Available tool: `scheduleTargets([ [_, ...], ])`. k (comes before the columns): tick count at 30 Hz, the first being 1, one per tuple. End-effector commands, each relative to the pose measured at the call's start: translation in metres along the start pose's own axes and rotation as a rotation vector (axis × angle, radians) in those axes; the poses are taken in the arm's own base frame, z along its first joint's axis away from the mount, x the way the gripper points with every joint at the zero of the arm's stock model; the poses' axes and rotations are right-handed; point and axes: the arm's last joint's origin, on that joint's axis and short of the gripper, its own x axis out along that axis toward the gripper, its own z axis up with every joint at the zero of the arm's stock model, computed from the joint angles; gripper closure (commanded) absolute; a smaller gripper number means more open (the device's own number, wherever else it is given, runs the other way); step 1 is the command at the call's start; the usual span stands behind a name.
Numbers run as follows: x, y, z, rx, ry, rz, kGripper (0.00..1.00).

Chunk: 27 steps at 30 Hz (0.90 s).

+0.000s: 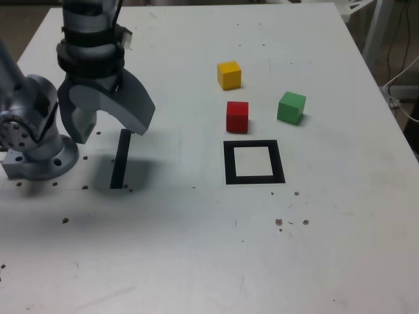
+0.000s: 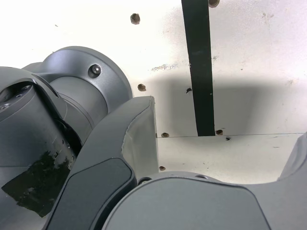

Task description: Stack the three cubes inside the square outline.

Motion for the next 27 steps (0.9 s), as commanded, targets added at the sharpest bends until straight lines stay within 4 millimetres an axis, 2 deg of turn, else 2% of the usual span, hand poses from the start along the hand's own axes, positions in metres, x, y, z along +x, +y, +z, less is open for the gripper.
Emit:
scheduleTargets([
  [1, -0.001, 0.000, -0.002, -0.001, -0.006, 0.002, 0.01],
  [16, -0.004, 0.001, 0.002, -0.017, -0.010, 0.017, 0.00],
  [20, -0.010, 0.002, 0.013, -0.025, -0.020, 0.029, 0.01],
  [27, -0.032, 0.008, 0.047, -0.052, -0.054, 0.081, 0.01],
])
